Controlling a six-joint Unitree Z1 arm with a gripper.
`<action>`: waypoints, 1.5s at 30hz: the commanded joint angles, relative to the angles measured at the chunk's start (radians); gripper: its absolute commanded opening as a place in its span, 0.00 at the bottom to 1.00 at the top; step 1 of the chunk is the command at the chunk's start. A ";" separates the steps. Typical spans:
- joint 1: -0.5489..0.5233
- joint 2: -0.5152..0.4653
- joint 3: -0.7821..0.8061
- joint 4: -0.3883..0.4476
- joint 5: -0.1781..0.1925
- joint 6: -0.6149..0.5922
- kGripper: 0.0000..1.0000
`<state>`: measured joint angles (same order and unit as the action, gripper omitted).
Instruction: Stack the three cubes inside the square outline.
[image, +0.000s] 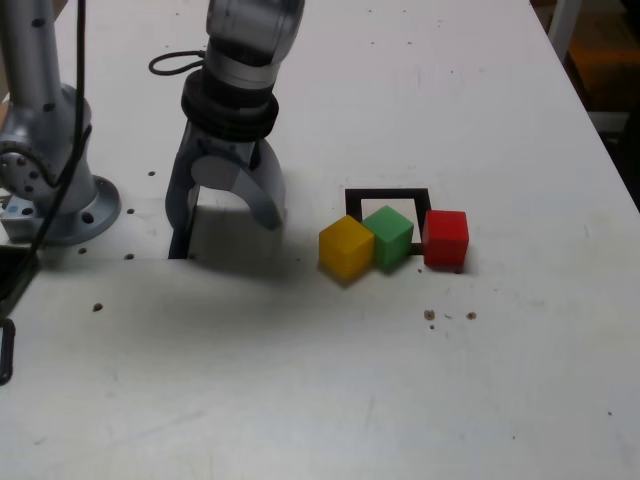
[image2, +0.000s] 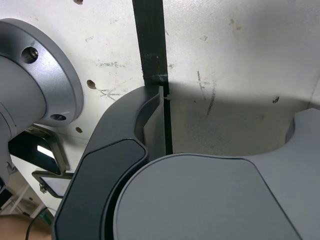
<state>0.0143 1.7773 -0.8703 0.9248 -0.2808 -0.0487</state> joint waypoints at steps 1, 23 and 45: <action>0.001 -0.003 0.002 0.001 -0.001 0.001 0.90; 0.003 -0.013 -0.084 0.068 0.013 0.000 0.90; 0.034 0.040 -0.572 0.390 0.200 -0.061 0.90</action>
<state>0.0485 1.8059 -1.4268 1.3138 -0.0849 -0.1099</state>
